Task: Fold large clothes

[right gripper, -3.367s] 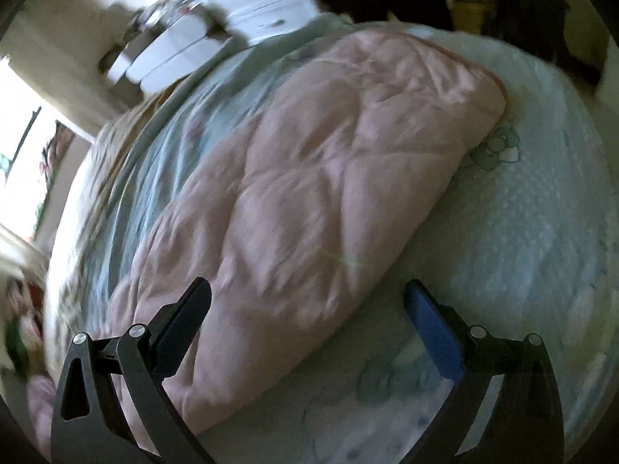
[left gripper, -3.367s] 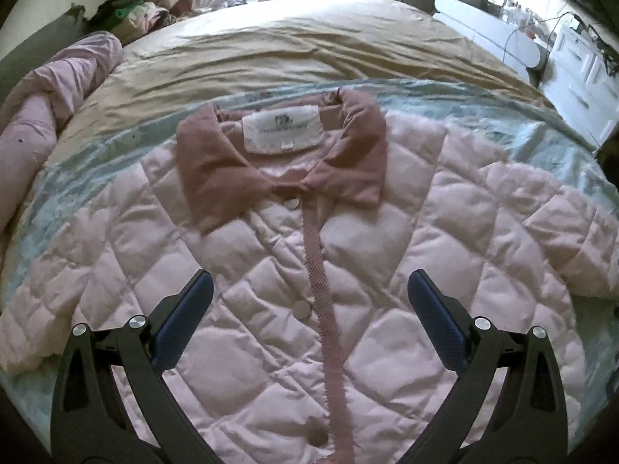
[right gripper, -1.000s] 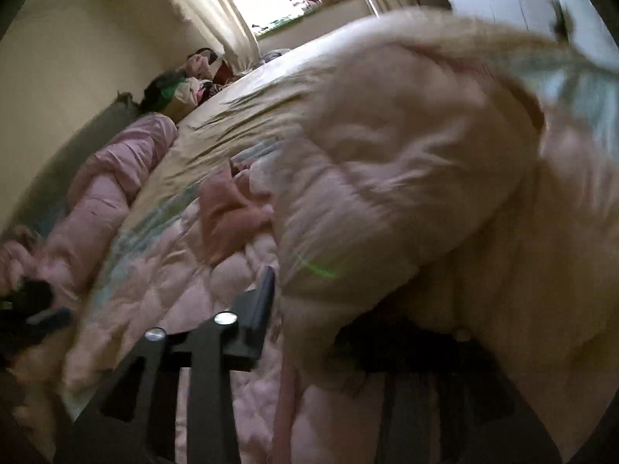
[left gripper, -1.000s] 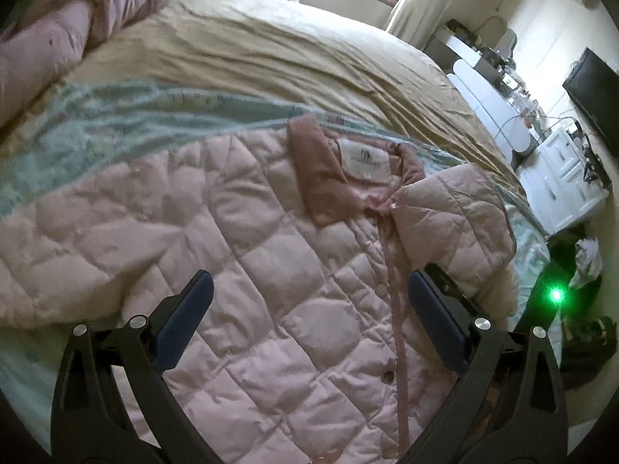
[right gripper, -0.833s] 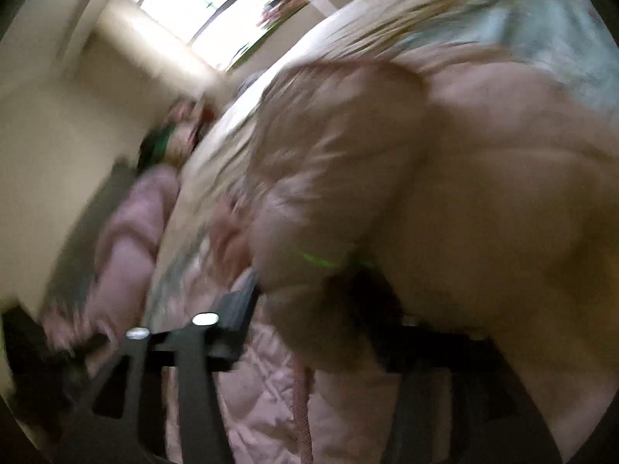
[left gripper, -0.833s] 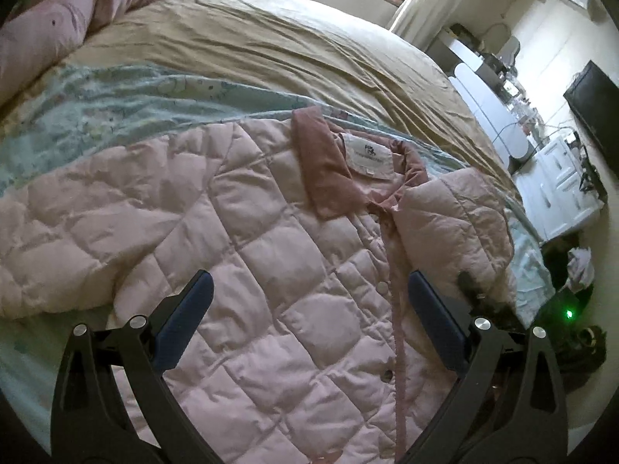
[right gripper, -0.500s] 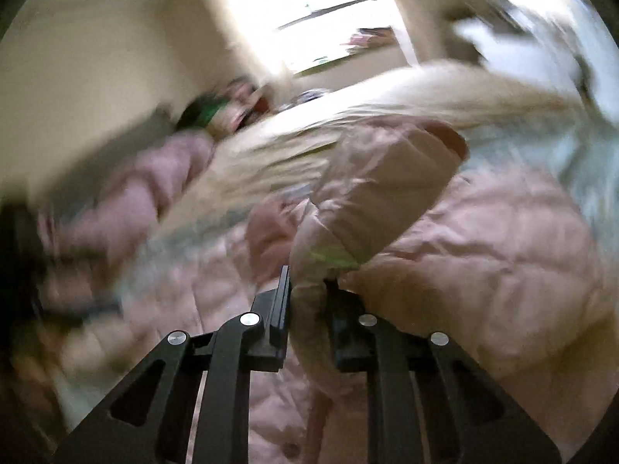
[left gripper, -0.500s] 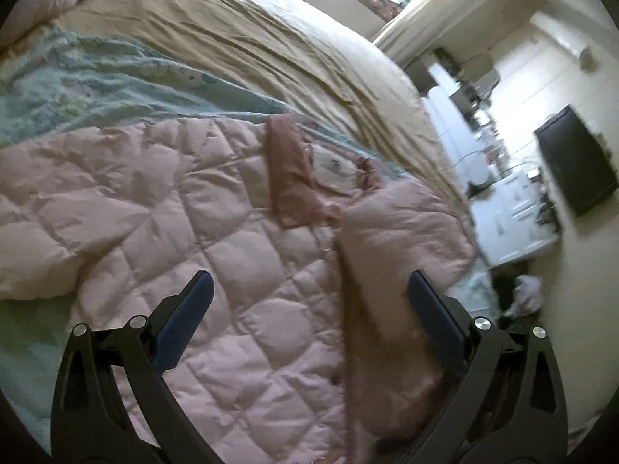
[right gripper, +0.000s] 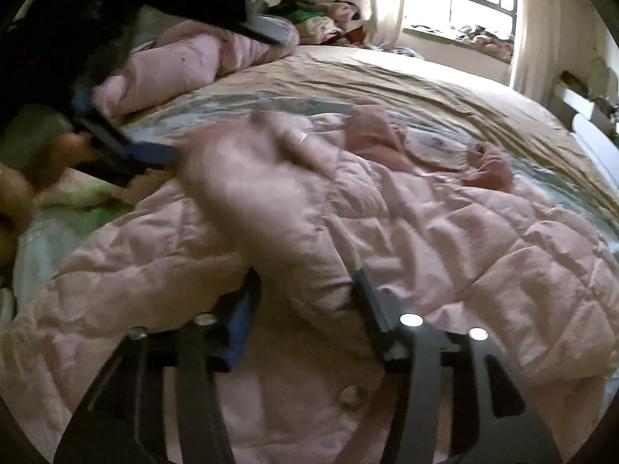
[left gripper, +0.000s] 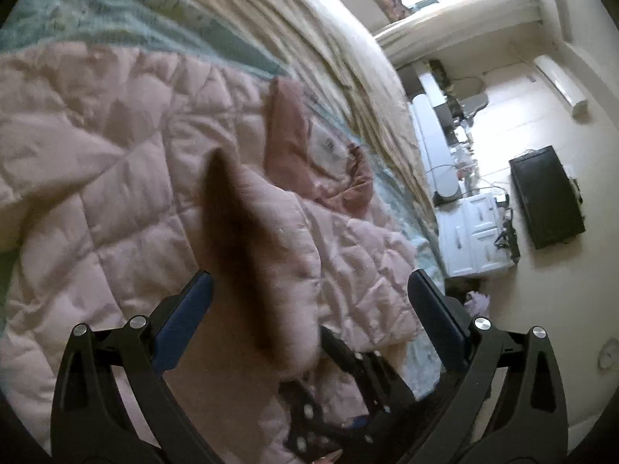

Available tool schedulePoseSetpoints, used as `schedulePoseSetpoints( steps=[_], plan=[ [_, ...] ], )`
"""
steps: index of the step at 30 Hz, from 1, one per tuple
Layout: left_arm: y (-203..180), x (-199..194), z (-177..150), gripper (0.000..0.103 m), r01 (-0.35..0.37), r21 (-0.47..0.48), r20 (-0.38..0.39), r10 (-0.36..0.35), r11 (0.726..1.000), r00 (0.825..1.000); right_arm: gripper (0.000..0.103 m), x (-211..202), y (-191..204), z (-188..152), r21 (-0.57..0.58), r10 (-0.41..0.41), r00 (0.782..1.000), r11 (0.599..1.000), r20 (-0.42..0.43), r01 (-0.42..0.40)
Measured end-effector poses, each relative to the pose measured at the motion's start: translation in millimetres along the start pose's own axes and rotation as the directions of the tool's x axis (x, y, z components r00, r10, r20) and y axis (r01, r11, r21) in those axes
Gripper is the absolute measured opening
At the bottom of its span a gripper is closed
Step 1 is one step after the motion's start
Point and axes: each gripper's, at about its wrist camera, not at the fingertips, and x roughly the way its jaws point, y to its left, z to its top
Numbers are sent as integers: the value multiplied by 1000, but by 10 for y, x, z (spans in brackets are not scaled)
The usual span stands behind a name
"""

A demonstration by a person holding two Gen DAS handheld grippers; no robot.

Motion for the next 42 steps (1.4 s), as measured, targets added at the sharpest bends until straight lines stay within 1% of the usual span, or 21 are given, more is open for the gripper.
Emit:
schedulePoseSetpoints(
  steps=[2,6,9,12,13,14,15,16,17,18,20,22,24,26,27,29,31,33,36,38,42],
  plan=[
    [42,79,-24,94,-30,3,-13,30,1000,999,65,-69,23,-36,11,27,1000,1000,4,-27],
    [145,279,-89,94,-122,26,-55,124,992,991,66,-333,-106,-82,112,78,996,990,35,-81],
    [181,391,-135,94,-158,55,-54,160,986,986,66,-596,-251,-172,188,65,995,979,75,-78],
    [160,423,-131,94,-170,93,-27,173,981,985,66,-827,-385,-307,252,23,995,967,93,-46],
    [143,437,-132,92,-165,101,-22,168,981,985,66,-870,-427,-348,266,7,995,964,95,-32],
    [132,451,-133,85,-152,105,-24,156,983,988,66,-903,-463,-377,274,-9,996,961,93,-17],
    [109,468,-136,60,-145,111,-31,150,983,988,66,-972,-508,-433,285,-35,995,958,89,8],
    [69,488,-145,40,-171,133,-26,176,976,984,66,-953,-580,-430,292,-44,995,956,86,17],
    [27,486,-155,35,-195,161,-15,200,968,980,66,-988,-619,-461,301,-55,995,953,82,27],
    [-11,458,-172,29,-203,191,0,207,960,978,66,-1020,-674,-493,310,-69,995,950,74,43],
    [-138,360,-178,17,-210,249,37,208,945,978,66,-1097,-765,-542,325,-97,992,944,78,67],
    [-302,188,-144,4,-206,298,99,185,932,978,66,-1159,-841,-584,347,-114,990,935,84,79],
    [-457,30,-84,3,-202,338,146,161,919,976,66,-1208,-928,-627,370,-131,987,925,90,89],
    [-617,-130,-12,3,-226,376,202,158,899,966,66,-1235,-1026,-664,392,-160,984,912,77,117],
    [-662,-227,32,2,-229,385,226,149,894,963,66,-1248,-1067,-678,402,-169,983,907,75,125],
    [-678,-337,84,2,-241,396,254,147,886,956,66,-1265,-1160,-714,430,-193,979,891,65,147],
    [-612,-361,121,2,-269,403,269,167,875,948,66,-1266,-1284,-732,469,-224,973,866,55,173],
    [-484,-241,148,2,-299,384,248,215,874,945,66,-1291,-1366,-745,497,-250,967,846,48,194],
    [-295,-89,132,2,-314,358,207,253,880,945,66,-1327,-1482,-713,521,-299,953,820,40,236],
    [-140,1,104,2,-335,351,187,285,874,940,66,-1327,-1570,-665,529,-328,944,808,37,260],
    [25,126,33,3,-370,353,166,332,859,929,66,-1247,-1700,-516,521,-355,934,803,26,290]
  ],
)
